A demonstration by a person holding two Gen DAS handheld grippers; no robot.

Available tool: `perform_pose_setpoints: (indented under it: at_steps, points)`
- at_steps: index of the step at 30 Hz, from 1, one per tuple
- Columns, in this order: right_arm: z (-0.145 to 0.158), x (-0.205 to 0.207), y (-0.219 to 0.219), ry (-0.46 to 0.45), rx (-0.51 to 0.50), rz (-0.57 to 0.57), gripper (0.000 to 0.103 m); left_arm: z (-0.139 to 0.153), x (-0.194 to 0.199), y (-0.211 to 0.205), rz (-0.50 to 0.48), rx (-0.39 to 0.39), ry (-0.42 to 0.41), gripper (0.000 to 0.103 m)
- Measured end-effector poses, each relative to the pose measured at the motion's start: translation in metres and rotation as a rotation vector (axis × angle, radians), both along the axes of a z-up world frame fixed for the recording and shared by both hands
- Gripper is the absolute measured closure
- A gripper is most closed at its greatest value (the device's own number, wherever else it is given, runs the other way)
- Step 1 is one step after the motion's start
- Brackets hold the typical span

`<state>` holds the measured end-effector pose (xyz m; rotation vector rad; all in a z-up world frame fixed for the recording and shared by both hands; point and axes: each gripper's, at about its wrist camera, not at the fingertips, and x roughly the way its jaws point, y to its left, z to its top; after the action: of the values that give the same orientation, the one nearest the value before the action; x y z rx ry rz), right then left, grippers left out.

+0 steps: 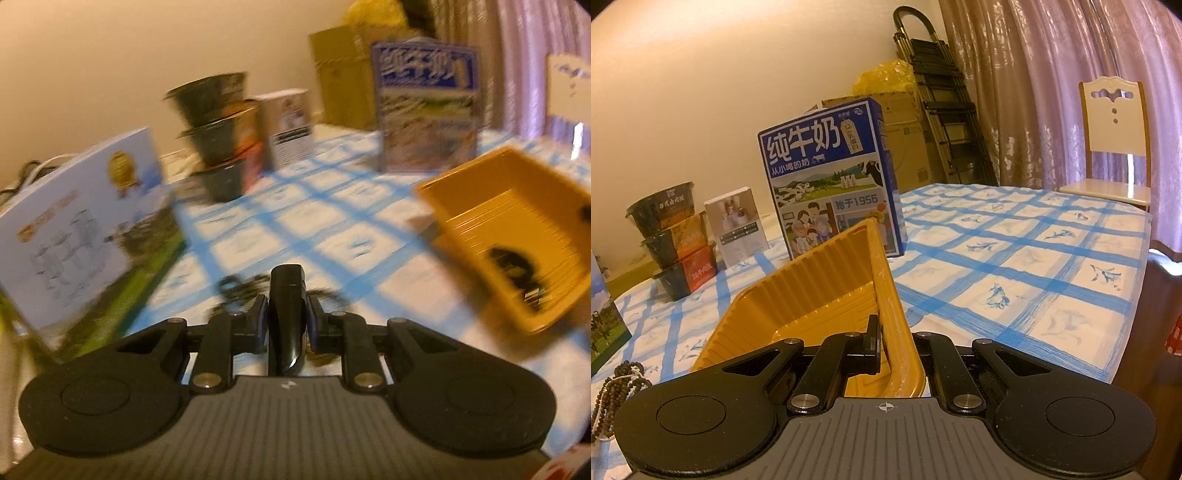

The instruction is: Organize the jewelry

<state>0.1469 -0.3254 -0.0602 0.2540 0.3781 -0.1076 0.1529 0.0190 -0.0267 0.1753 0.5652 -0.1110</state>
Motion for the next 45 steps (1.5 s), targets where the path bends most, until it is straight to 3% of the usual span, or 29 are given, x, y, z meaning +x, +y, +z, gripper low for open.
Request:
perform_pose_setpoints:
  at_steps: [11,20,29,39,45]
  points:
    - [0.001,-0.001,0.002,-0.002,0.002,0.003,0.096,0.018,0.009,-0.107,-0.217,-0.304,0.045,0.084]
    - [0.003,0.000,0.006,-0.001,0.018,0.005,0.096,-0.010,0.041,-0.162,-0.258,-0.476,0.217,0.084]
    - [0.004,0.001,0.005,-0.001,0.026,0.006,0.096,-0.040,0.052,-0.183,-0.233,-0.517,0.316,0.085]
    - [0.004,0.002,0.003,-0.002,0.023,0.005,0.096,-0.014,0.031,-0.158,-0.192,-0.592,0.227,0.083]
    - [0.003,0.001,0.002,-0.001,0.028,0.005,0.096,0.002,0.007,-0.122,-0.109,-0.489,0.130,0.077]
